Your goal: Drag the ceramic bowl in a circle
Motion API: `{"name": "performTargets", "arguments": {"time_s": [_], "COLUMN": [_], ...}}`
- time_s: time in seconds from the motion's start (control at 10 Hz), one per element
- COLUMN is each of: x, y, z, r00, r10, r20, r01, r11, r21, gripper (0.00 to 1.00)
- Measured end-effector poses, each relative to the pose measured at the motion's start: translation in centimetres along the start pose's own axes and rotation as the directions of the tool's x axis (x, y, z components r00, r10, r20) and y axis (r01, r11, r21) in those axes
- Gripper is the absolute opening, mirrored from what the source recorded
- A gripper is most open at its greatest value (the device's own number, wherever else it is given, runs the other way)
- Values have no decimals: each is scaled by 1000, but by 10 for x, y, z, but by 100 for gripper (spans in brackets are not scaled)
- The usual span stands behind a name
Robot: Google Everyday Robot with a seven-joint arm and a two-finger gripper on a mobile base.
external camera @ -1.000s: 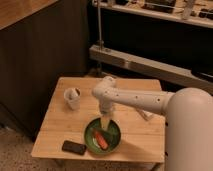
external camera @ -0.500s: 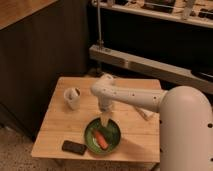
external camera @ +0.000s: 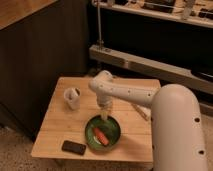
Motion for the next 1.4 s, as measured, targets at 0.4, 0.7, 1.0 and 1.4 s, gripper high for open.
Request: {"name": "performTargets", "arguments": {"time_s": [0.4,0.7,1.0,1.4], "x": [2,-36,-67,-111], "y": [66,87,88,88], "z": [-5,0,7,13], "r00": [997,993,989,986], "r10": [72,114,150,167], "r20": [-8,-5,1,5], "r01": [-72,-114,-150,-167], "r11": [997,993,988,984], "r21": [11,38,43,55], "gripper": [31,7,1,1]}}
